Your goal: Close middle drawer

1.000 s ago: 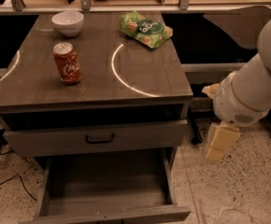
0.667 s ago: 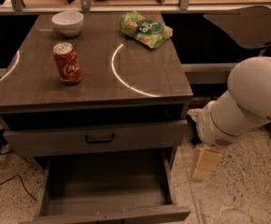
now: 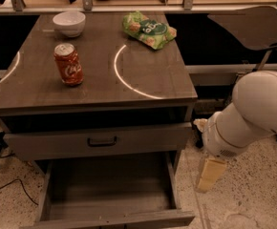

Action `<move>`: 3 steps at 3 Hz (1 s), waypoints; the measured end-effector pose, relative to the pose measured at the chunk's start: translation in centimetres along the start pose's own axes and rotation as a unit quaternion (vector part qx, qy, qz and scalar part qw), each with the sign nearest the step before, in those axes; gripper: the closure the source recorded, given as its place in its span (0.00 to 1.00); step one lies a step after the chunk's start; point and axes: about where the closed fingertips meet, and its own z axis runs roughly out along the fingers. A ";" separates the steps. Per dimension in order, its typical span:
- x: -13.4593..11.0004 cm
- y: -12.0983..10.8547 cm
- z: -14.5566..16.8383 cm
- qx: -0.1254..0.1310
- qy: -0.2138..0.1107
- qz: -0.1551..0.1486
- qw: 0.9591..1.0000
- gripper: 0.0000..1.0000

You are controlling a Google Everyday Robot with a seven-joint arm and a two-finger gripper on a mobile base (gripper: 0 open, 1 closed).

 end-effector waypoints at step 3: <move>4.3 5.2 16.1 -0.038 0.002 -0.034 0.999 0.00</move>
Offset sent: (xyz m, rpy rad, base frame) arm -0.0276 -0.0063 -0.1834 -0.0119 0.0426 0.0601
